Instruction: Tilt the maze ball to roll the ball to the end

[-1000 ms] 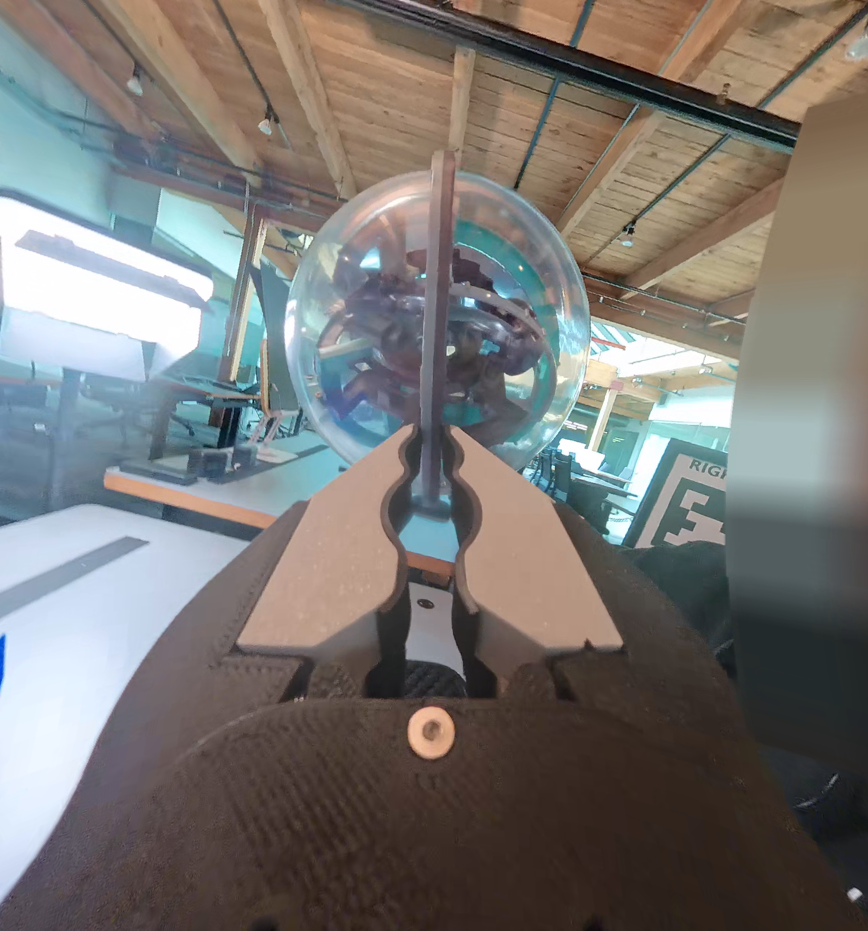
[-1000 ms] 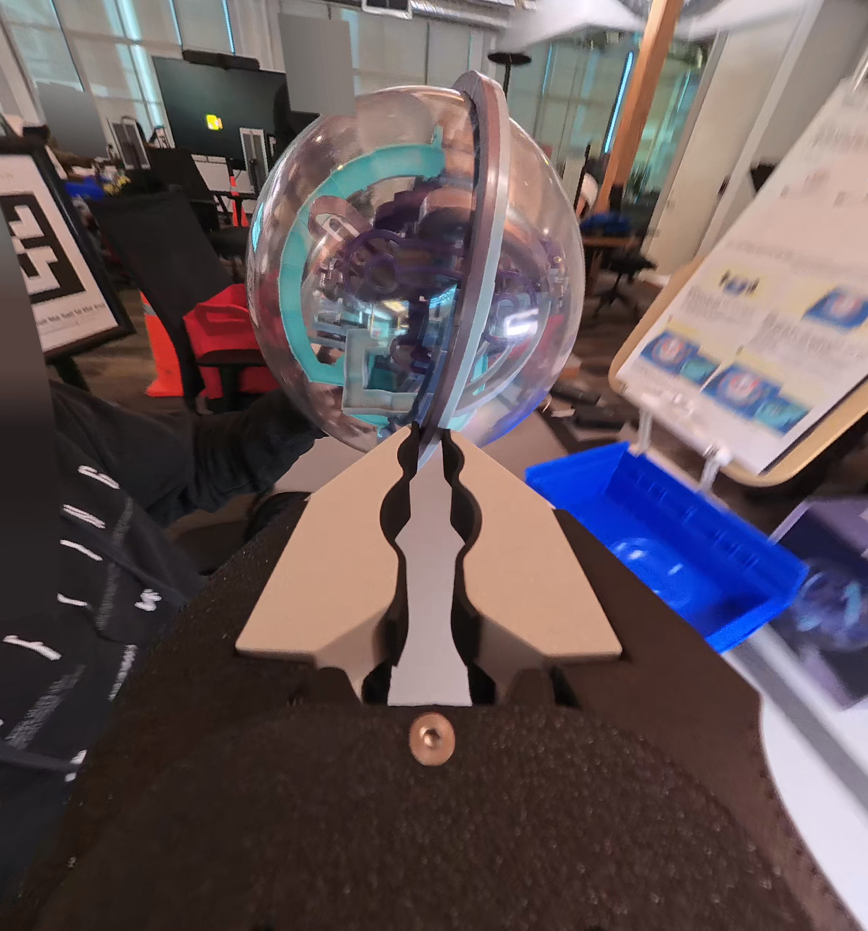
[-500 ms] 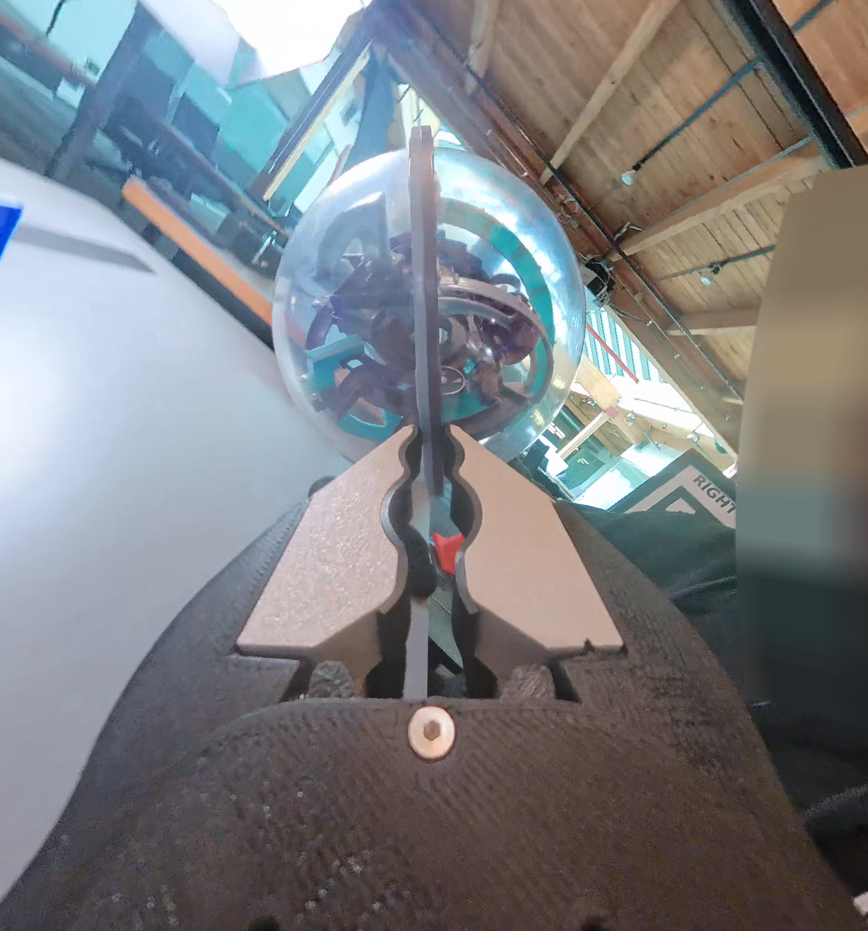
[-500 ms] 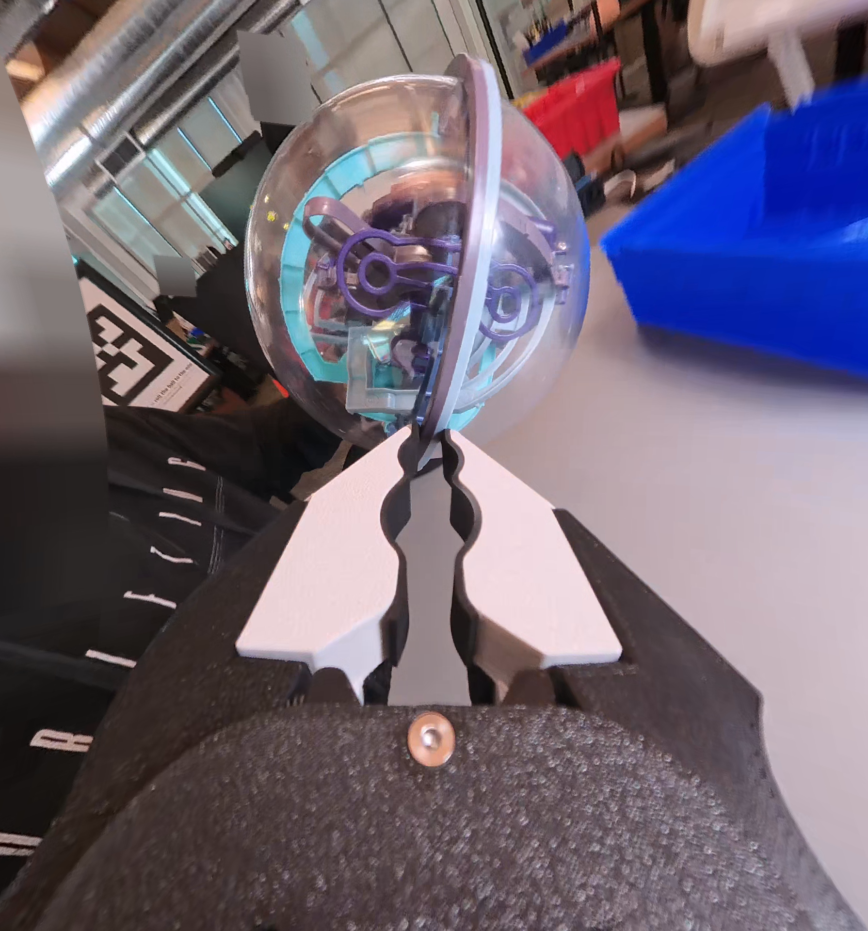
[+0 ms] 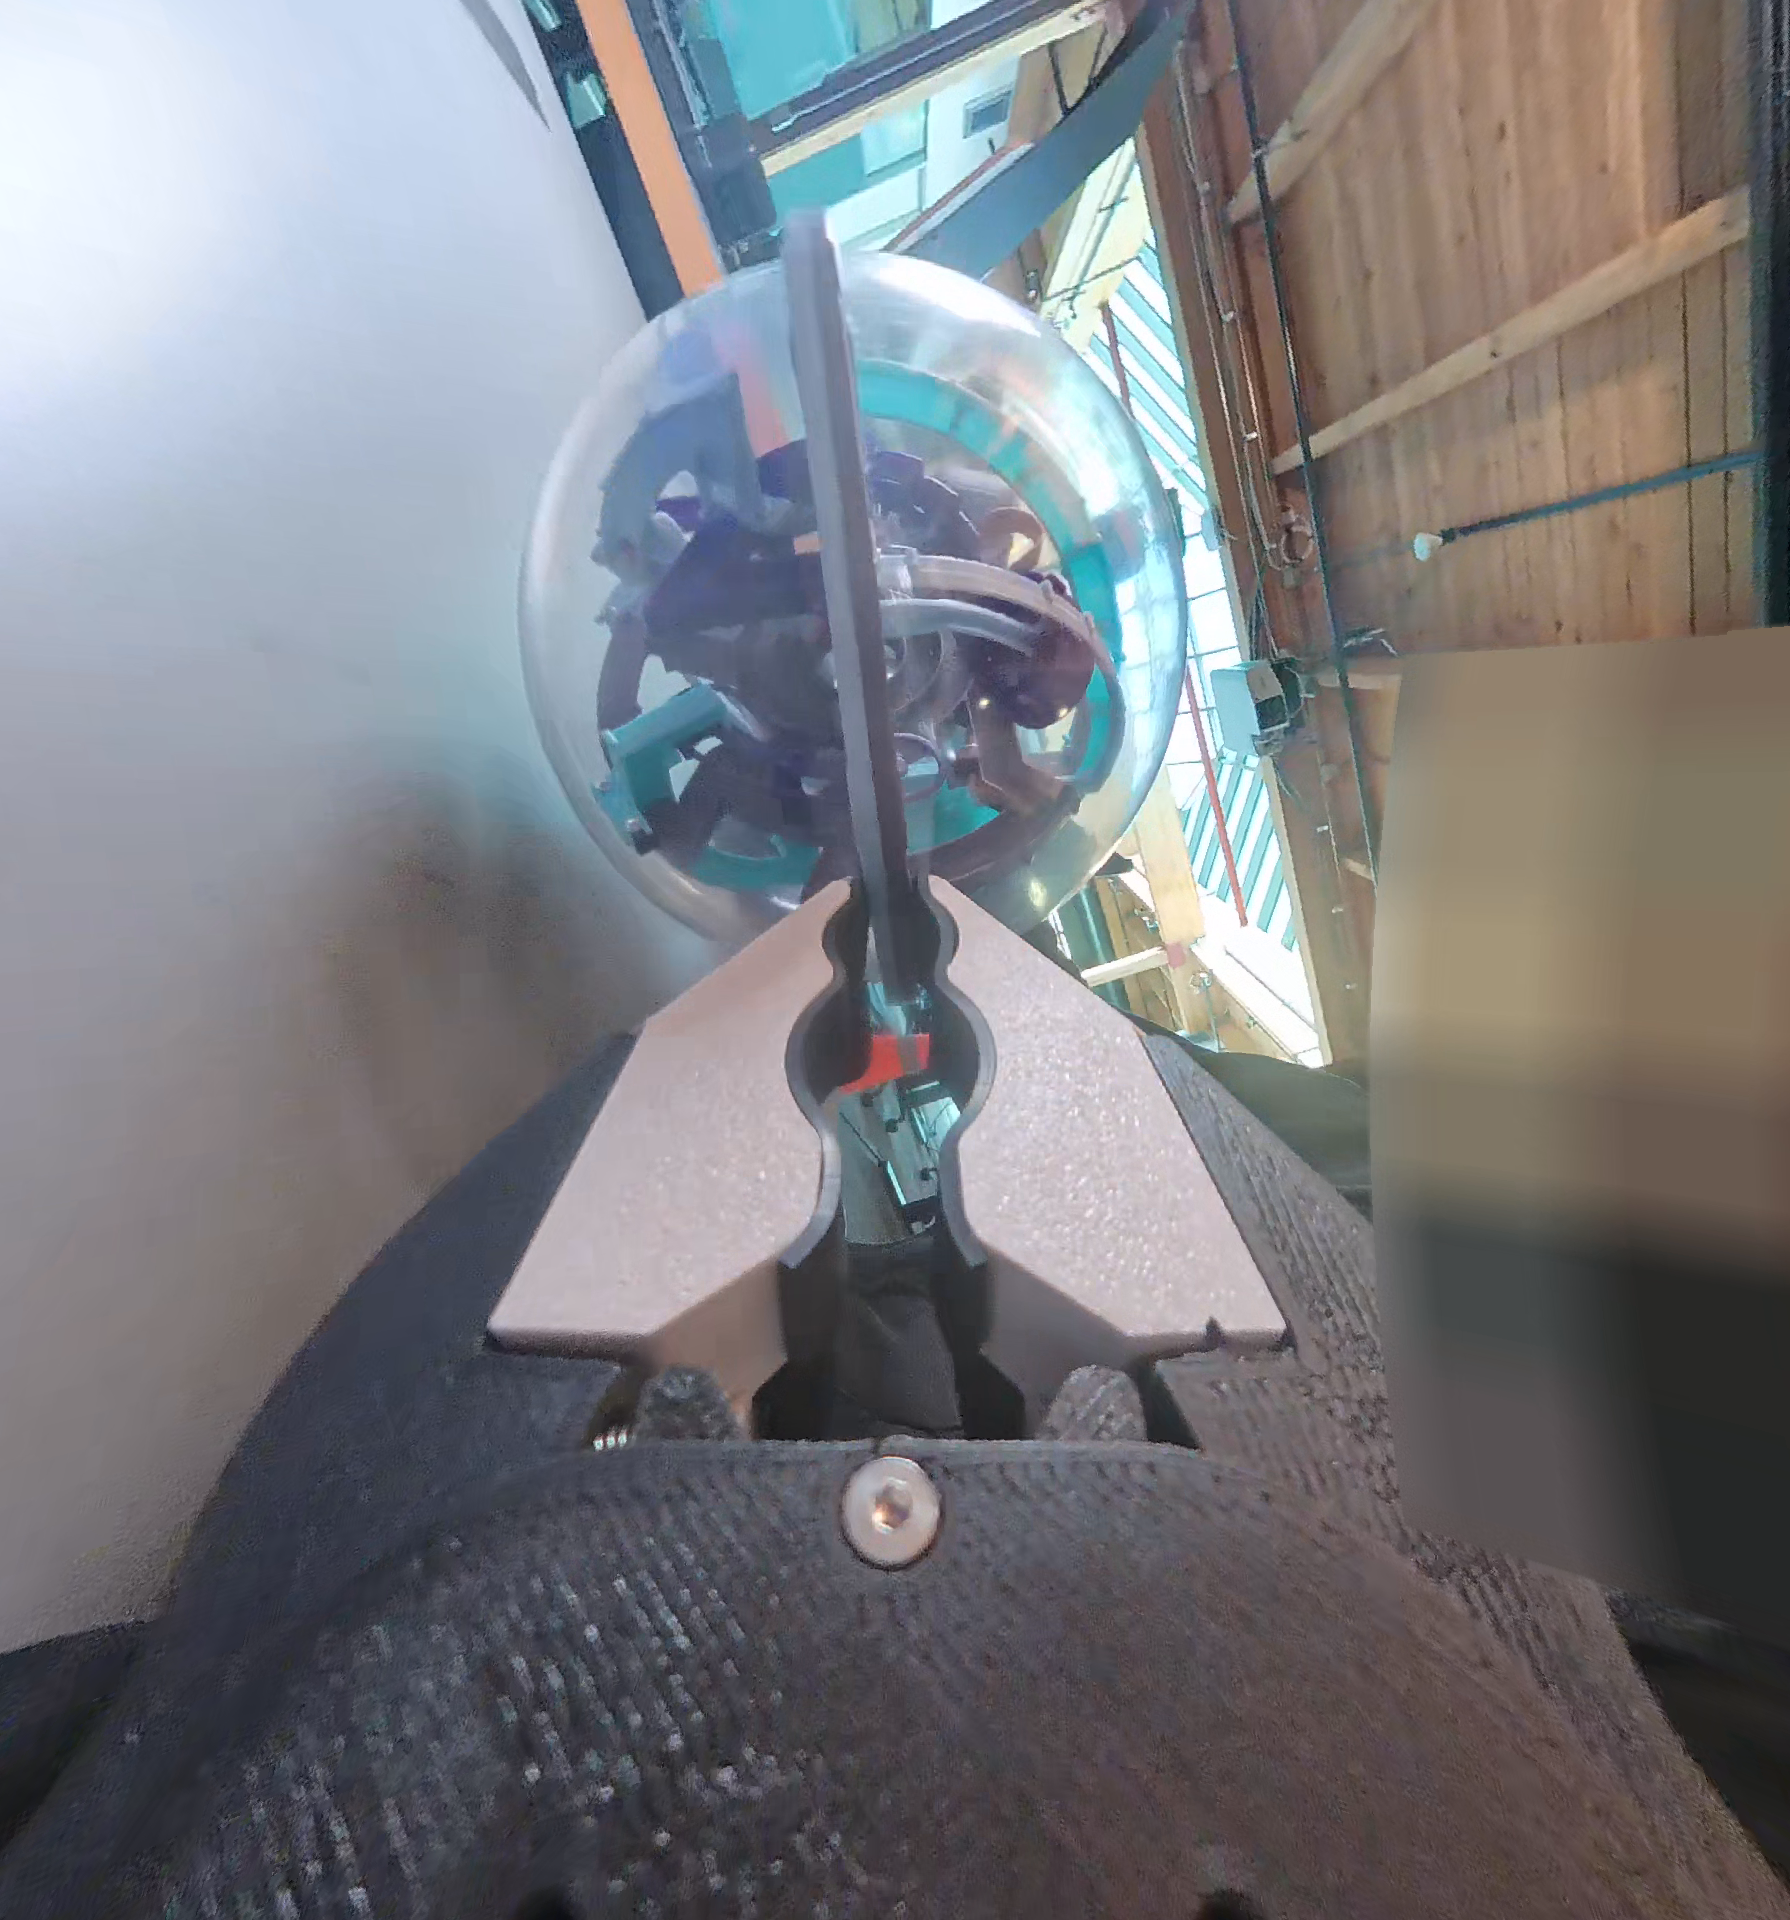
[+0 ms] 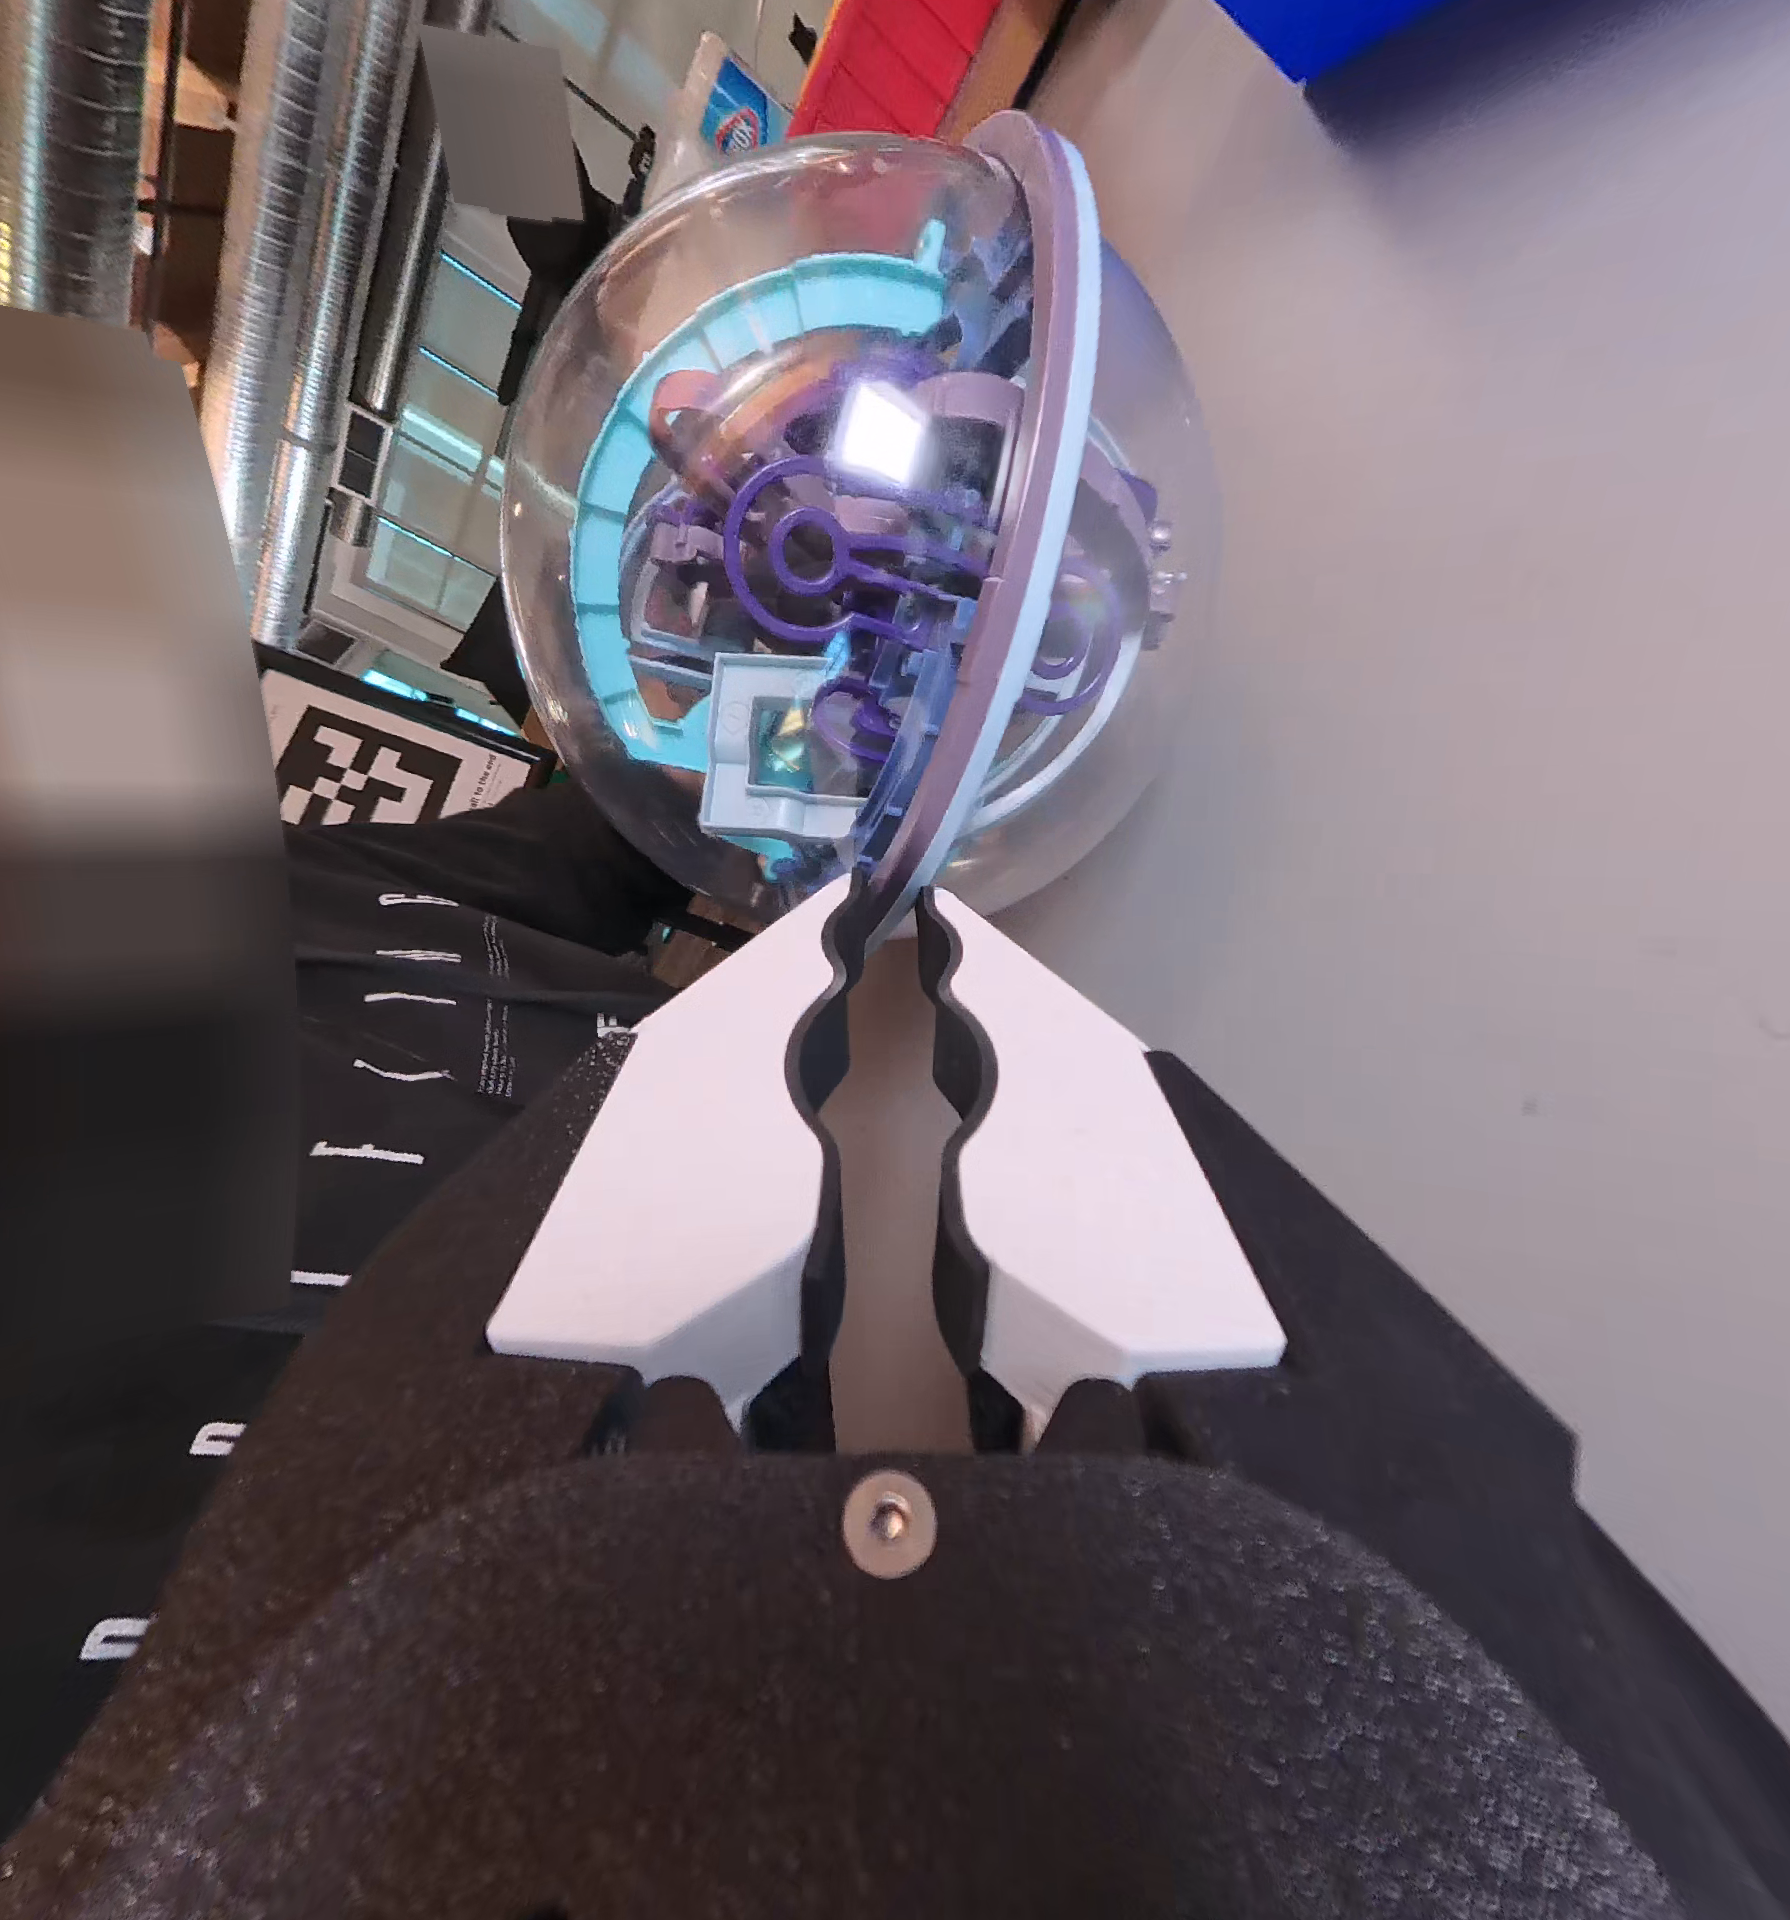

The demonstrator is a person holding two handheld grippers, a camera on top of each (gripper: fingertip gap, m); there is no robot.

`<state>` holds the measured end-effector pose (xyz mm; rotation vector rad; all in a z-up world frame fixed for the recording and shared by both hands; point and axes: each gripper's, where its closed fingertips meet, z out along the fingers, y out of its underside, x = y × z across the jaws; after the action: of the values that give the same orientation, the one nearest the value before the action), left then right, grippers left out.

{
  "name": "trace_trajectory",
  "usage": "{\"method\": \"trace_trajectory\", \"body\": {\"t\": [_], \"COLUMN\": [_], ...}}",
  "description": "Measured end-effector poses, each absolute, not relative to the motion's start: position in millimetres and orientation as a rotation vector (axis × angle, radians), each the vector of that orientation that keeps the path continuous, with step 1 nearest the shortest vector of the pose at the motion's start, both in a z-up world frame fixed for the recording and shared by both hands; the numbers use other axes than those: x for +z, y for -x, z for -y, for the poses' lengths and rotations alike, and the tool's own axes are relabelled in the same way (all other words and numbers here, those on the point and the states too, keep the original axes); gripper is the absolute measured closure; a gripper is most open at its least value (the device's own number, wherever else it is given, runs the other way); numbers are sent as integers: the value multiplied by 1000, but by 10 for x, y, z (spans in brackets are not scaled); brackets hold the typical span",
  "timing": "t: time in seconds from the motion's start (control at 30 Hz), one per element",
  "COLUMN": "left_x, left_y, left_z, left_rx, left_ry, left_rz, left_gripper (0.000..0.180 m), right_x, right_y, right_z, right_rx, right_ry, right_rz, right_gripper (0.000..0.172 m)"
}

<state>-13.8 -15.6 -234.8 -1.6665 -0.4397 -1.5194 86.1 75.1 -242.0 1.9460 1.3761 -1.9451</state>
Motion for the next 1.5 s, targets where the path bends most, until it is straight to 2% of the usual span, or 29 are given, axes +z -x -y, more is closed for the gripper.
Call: {"method": "trace_trajectory", "body": {"t": [0.53,0.7,0.8,0.97,1.3,1.5], "left_x": [-2469,-2309,-2143,-2191,-2161,-2127], "left_y": [66,489,316,40,198,267], "left_z": [171,81,-3,-269,-618,-746], "left_rx": [-1374,-821,-637,-472,-638,-704], "left_ry": [1817,1843,1824,1825,1950,1971], "left_rz": [349,75,-241,-547,-368,-287], "left_gripper": [171,117,73,51,51,54], "right_x": [-2610,-2600,-2584,-2598,-2659,-2441], "right_y": [-797,-776,-752,-702,-596,-568], "right_z": [-903,-926,-921,-925,-1178,-1237], "right_rx": [-1902,-1903,-1908,-1891,-1925,-2019], "right_ry": [-1911,-1908,-1900,-1910,-2032,-2038], "right_rz": [-1306,-1292,-1276,-1294,-1326,-1671], "right_gripper": [165,166,166,166,161,114]}}
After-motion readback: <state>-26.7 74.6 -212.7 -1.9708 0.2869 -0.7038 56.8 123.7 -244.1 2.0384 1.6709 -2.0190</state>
